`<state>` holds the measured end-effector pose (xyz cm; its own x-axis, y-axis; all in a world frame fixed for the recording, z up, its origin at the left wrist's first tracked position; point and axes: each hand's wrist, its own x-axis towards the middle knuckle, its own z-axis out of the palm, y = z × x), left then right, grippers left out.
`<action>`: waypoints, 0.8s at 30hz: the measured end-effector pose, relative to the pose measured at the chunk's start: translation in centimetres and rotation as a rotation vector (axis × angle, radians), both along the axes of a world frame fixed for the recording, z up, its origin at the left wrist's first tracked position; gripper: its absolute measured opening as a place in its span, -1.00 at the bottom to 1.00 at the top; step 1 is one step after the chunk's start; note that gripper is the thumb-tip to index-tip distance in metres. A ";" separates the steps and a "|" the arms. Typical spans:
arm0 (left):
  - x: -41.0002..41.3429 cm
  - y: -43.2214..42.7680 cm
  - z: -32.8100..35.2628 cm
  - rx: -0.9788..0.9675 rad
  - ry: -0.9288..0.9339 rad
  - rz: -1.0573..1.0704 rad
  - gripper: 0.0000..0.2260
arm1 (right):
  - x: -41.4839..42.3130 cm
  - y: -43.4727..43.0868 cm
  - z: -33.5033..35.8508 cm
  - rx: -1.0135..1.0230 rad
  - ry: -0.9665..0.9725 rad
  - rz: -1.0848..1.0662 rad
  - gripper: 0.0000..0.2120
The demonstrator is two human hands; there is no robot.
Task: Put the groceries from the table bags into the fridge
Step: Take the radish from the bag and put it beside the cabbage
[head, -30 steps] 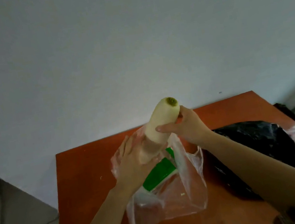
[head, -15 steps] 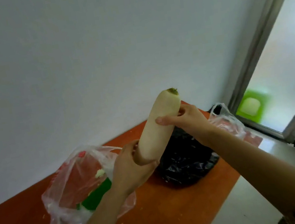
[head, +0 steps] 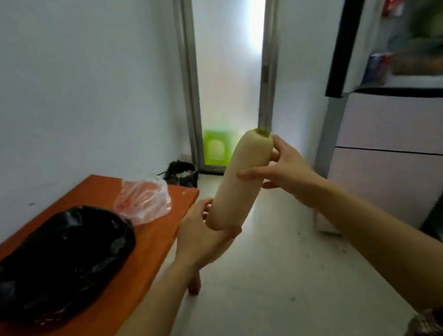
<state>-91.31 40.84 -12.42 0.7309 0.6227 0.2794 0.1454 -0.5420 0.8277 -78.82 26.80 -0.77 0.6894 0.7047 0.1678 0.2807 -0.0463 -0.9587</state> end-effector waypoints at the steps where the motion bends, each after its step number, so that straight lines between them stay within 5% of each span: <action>1: 2.7 -1.8 0.4 0.015 -0.012 -0.032 -0.35 | 2.0 -2.6 0.4 0.008 0.000 -0.046 -0.44; 11: 26.2 -15.7 3.4 0.118 -0.113 -0.317 -0.35 | 19.1 -20.2 3.2 0.048 -0.077 -0.301 -0.46; 17: 42.2 -20.3 3.2 0.162 -0.189 -0.458 -0.35 | 32.1 -26.0 4.0 -0.007 -0.176 -0.454 -0.56; 24: 61.8 -24.1 5.7 0.220 -0.203 -0.559 -0.35 | 49.2 -30.4 6.0 0.051 -0.178 -0.623 -0.46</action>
<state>-29.47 16.70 -6.74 0.8481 0.0750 0.5246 -0.3567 -0.6513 0.6698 -29.63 -3.56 5.27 0.9249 0.1701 0.3400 0.3708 -0.2069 -0.9054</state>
